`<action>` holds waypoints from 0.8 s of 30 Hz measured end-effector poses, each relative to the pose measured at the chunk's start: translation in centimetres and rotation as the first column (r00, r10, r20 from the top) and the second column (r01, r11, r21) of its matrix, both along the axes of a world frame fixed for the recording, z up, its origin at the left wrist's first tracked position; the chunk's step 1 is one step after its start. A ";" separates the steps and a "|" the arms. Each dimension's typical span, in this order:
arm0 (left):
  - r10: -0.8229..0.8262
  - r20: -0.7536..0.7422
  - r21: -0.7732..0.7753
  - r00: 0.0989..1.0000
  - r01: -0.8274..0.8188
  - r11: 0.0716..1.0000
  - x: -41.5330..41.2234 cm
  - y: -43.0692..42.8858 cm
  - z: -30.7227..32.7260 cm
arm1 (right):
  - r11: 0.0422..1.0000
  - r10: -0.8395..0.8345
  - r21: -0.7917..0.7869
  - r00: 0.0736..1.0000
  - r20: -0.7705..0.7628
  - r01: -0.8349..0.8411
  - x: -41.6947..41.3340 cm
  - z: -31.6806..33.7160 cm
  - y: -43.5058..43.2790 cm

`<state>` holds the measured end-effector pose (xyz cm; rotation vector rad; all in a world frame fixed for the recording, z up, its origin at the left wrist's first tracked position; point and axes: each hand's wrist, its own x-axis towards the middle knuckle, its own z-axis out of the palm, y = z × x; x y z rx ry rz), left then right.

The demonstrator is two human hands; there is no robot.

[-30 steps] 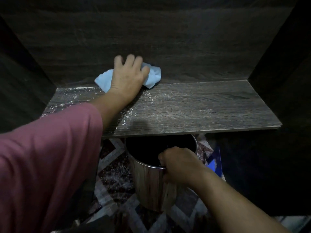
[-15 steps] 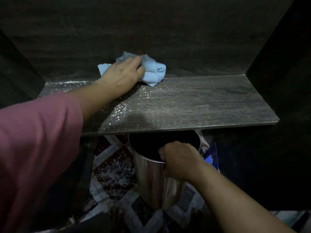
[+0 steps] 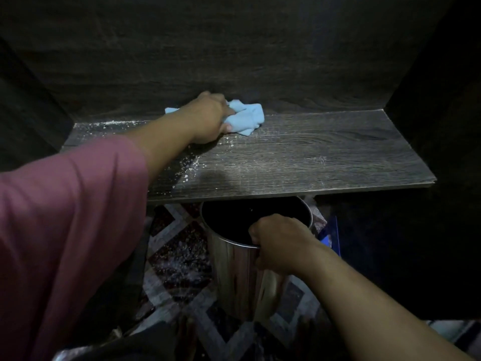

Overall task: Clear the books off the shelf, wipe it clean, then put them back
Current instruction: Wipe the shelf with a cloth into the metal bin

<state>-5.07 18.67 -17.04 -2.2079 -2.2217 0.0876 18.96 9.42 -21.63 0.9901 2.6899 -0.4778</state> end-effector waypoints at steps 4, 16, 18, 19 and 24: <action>0.027 0.059 -0.019 0.998 -0.026 0.999 0.7 -0.1 0.2 | 1.000 0.003 0.006 1.000 -0.009 -0.003 0.2 -0.1 0.1; 0.052 0.060 -0.031 0.997 -0.050 0.998 3.8 -3.7 -0.1 | 0.999 0.034 0.030 0.995 -0.093 -0.031 1.0 -1.0 -1.1; 0.042 0.055 -0.010 0.998 -0.041 0.999 4.5 -4.5 -0.3 | 0.999 0.040 0.042 0.993 -0.112 -0.035 1.2 -0.8 -1.4; 0.039 0.053 -0.001 0.998 -0.039 0.999 4.8 -4.9 -0.4 | 0.998 0.046 0.045 0.992 -0.115 -0.041 1.3 -0.7 -1.6; 0.065 0.059 0.012 0.996 -0.066 0.998 6.3 -6.9 -0.4 | 0.997 0.025 0.074 0.994 -0.109 -0.017 1.3 -1.1 -4.2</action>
